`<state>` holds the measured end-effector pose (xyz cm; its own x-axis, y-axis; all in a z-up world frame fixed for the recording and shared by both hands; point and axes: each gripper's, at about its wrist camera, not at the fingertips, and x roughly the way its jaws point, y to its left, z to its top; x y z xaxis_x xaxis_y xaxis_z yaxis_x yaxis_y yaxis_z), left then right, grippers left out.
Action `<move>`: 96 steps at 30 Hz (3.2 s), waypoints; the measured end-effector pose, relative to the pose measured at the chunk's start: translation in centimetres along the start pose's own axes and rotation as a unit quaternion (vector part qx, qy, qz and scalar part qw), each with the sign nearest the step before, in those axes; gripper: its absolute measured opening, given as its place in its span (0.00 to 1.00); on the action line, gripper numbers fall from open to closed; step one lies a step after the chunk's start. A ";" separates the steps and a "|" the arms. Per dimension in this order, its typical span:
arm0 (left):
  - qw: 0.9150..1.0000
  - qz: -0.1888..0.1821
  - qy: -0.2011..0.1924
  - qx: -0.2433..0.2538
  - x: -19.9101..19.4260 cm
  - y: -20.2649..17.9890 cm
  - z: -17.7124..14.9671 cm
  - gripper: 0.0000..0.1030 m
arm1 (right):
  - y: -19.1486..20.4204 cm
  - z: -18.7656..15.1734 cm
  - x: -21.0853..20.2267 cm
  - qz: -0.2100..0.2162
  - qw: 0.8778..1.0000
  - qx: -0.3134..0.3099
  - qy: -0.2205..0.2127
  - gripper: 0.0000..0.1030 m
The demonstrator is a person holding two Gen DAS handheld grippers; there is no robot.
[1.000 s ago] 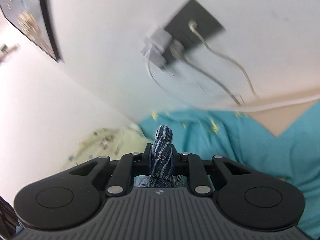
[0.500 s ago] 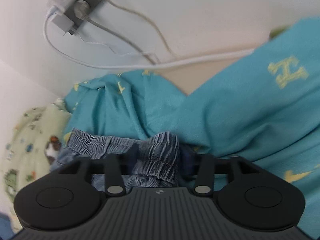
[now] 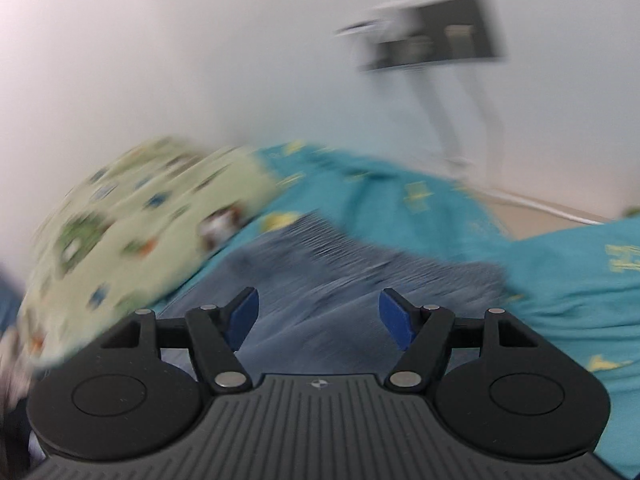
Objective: Fold clothes
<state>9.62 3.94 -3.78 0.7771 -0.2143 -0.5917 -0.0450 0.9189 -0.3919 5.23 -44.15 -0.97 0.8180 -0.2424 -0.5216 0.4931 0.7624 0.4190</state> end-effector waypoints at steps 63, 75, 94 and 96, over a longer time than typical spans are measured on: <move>0.957 0.054 -0.171 -0.229 3.0 16.1 16.8 0.01 | 14.3 -13.4 5.0 0.242 0.945 -0.128 0.178 0.68; 0.950 0.141 -0.115 -0.256 5.0 24.0 11.4 0.02 | 14.4 -13.1 5.2 0.241 0.945 -0.131 0.178 0.68; 0.953 0.075 0.008 -0.292 -2.6 21.5 8.5 0.59 | 13.5 -10.3 2.7 0.237 0.952 -0.145 0.128 0.68; 0.945 0.090 0.028 -0.314 -3.9 22.6 7.7 0.59 | 12.8 -9.3 2.4 0.229 0.956 -0.131 0.130 0.68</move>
<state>10.39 28.14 -4.89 0.6876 -0.1062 -0.7183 -0.5513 0.5675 -0.6116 10.72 -29.40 -3.74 0.8120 0.2843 -0.5098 -0.0181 0.8853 0.4647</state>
